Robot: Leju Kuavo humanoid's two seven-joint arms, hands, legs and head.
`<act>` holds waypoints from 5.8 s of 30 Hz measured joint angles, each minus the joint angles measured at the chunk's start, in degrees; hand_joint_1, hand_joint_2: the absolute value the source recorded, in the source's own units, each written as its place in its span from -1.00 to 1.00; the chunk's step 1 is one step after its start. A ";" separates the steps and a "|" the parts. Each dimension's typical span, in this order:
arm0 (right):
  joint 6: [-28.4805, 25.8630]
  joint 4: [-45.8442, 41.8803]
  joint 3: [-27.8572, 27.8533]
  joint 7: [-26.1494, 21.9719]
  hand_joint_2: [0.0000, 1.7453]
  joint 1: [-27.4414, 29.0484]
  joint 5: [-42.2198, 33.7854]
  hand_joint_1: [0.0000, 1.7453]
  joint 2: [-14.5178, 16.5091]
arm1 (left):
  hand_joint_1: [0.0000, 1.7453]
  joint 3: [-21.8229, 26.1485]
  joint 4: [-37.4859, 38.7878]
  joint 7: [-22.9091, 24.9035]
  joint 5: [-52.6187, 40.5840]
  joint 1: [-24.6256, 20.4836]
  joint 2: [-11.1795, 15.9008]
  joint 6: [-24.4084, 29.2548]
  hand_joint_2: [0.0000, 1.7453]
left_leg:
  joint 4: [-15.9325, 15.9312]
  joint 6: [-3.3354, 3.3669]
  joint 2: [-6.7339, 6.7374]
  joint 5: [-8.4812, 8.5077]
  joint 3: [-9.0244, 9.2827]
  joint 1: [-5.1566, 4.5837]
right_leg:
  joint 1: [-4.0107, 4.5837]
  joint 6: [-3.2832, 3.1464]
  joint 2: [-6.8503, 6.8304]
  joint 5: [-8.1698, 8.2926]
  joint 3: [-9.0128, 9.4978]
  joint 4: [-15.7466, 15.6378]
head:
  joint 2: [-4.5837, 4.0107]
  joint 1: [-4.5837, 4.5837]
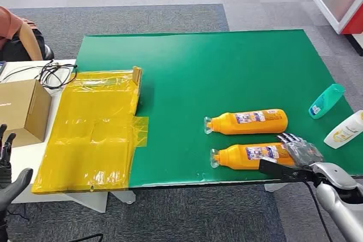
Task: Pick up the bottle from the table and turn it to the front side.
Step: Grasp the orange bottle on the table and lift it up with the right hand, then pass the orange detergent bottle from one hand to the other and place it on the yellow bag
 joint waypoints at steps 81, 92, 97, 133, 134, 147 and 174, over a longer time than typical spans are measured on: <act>-10.32 -2.11 2.76 -11.89 1.00 -13.24 -43.73 1.00 33.10 | -1.00 -32.25 17.67 8.30 7.81 -32.39 3.50 10.14 1.00 | -0.01 -0.10 0.00 0.30 0.02 0.01 | 0.02 -0.03 0.00 0.21 -0.02 0.05 | 0.00 0.00; -11.15 0.41 7.43 -12.17 1.00 -15.23 -42.18 1.00 34.91 | -1.00 -38.19 21.80 10.74 9.69 -37.57 1.82 10.10 1.00 | 0.00 -0.09 0.00 0.31 0.02 0.01 | 0.02 -0.03 0.00 0.22 -0.02 0.05 | 0.00 -0.01; -11.21 1.46 8.99 -12.36 1.00 -15.73 -41.30 1.00 35.18 | -1.00 -40.07 22.96 11.29 10.83 -38.80 1.18 9.90 1.00 | 0.00 -0.09 0.00 0.30 0.02 0.01 | 0.02 -0.03 0.01 0.22 -0.02 0.05 | 0.00 0.00; -12.23 4.36 14.60 -12.57 1.00 -17.95 -39.74 1.00 37.21 | 1.00 -46.26 28.30 13.99 11.90 -43.71 -2.30 13.41 1.00 | 0.00 -0.09 0.00 0.31 0.02 0.01 | 0.02 -0.03 0.01 0.22 -0.03 0.05 | 0.00 -0.01; -12.26 4.31 14.63 -12.57 1.00 -17.95 -39.66 1.00 37.20 | 1.00 -46.28 28.36 13.99 11.85 -43.81 -2.30 13.49 1.00 | 0.00 -0.09 0.00 0.31 0.02 0.01 | 0.02 -0.03 0.01 0.22 -0.02 0.05 | 0.00 -0.01; -12.61 4.23 15.03 -12.55 1.00 -17.89 -39.63 1.00 37.20 | 1.00 -46.28 28.63 13.94 11.45 -44.08 -2.32 14.31 1.00 | 0.00 -0.09 0.00 0.31 0.02 0.01 | 0.02 -0.03 0.01 0.22 -0.02 0.06 | 0.00 -0.01; -14.76 4.60 14.18 -10.82 1.00 -17.74 -41.63 -1.00 37.17 | 1.00 -46.60 29.51 14.99 6.69 -45.54 -0.83 15.07 1.00 | 0.00 -0.10 0.00 0.31 0.02 0.01 | 0.02 -0.03 0.01 0.22 -0.03 0.06 | 0.00 -0.01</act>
